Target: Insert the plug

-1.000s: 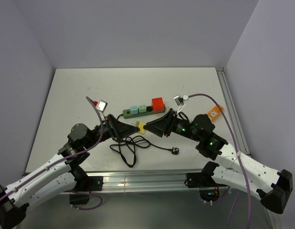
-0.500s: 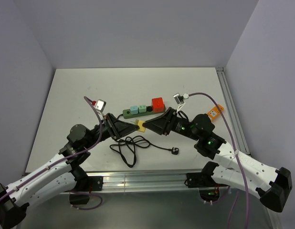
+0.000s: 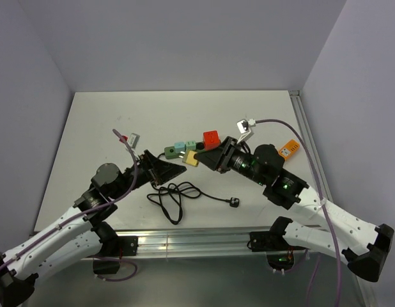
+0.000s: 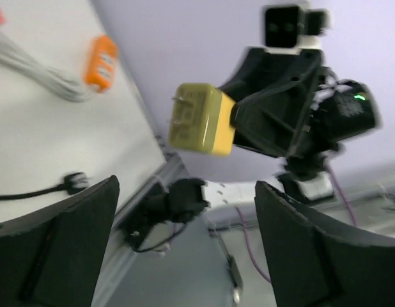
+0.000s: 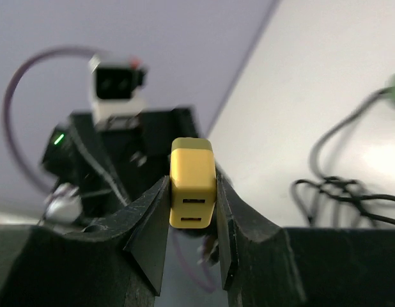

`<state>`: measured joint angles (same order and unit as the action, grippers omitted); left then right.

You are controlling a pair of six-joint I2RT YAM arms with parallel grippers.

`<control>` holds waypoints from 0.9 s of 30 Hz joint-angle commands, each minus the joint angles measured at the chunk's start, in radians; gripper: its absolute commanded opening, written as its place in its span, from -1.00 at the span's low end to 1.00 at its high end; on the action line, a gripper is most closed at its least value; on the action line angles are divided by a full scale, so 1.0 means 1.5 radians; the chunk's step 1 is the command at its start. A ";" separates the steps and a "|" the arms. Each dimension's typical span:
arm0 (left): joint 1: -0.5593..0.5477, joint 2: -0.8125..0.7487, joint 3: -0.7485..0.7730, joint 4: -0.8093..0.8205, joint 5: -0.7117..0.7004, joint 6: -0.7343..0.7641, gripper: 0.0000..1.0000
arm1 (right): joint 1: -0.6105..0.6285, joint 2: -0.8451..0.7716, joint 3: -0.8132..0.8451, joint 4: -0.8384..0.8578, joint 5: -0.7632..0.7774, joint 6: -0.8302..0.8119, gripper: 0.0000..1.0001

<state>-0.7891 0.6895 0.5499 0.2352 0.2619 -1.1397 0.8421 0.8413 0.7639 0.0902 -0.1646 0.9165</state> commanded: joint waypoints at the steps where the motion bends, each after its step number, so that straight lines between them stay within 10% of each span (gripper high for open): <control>1: -0.001 -0.064 0.053 -0.219 -0.156 0.081 0.86 | -0.009 -0.007 0.130 -0.313 0.232 -0.047 -1.00; 6: -0.002 -0.138 0.057 -0.335 -0.274 0.145 0.87 | -0.117 0.080 0.226 -0.547 0.220 -0.056 -1.00; 10: -0.001 -0.170 0.036 -0.318 -0.277 0.169 0.82 | -0.329 0.145 0.237 -0.568 0.113 -0.105 -1.00; 27: -0.002 -0.173 -0.012 -0.250 -0.185 0.176 0.78 | -0.754 0.390 0.365 -0.717 -0.036 -0.196 -1.00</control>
<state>-0.7898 0.4385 0.5457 -0.2092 -0.0536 -0.8948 -0.2031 1.3808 1.2877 -0.9253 -0.1207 0.6643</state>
